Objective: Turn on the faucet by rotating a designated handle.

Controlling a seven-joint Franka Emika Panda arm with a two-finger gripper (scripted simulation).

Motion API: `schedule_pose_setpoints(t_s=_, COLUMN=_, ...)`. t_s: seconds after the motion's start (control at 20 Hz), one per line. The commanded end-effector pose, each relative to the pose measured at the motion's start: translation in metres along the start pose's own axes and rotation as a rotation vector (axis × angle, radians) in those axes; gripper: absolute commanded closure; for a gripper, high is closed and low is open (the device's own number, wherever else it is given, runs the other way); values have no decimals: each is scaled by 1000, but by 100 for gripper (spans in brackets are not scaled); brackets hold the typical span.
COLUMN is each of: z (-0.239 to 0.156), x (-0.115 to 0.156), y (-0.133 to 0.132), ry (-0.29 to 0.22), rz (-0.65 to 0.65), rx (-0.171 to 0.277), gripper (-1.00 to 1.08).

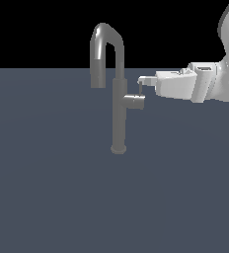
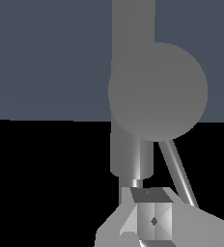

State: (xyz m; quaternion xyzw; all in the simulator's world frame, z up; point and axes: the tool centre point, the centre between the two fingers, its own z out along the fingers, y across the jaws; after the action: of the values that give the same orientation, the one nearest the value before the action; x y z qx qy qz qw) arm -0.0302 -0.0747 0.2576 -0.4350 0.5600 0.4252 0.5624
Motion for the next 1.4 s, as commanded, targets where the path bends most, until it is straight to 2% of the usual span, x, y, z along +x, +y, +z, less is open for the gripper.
schedule_pose_setpoints(t_s=0.0, z=0, x=-1, y=14, ry=-5, rz=6, rx=-8, gripper=108)
schedule_pose_setpoints(t_s=0.1, z=0, x=-1, y=17, ry=-5, rz=6, rx=-8, gripper=108)
schedule_pose_setpoints(t_s=0.15, z=0, x=-3, y=9, ry=-2, rz=-4, rx=-2, gripper=108)
schedule_pose_setpoints(t_s=0.6, z=0, x=16, y=46, ry=-6, rz=6, rx=-8, gripper=108)
schedule_pose_setpoints(t_s=0.7, z=0, x=6, y=37, ry=-5, rz=-15, rx=-5, gripper=108)
schedule_pose_setpoints(t_s=1.05, z=0, x=43, y=62, ry=-6, rz=5, rx=-8, gripper=108)
schedule_pose_setpoints(t_s=1.1, z=0, x=43, y=62, ry=-6, rz=5, rx=-8, gripper=108)
schedule_pose_setpoints(t_s=1.15, z=0, x=25, y=52, ry=-10, rz=-29, rx=-8, gripper=108)
schedule_pose_setpoints(t_s=1.35, z=0, x=49, y=57, ry=-8, rz=-13, rx=-8, gripper=108)
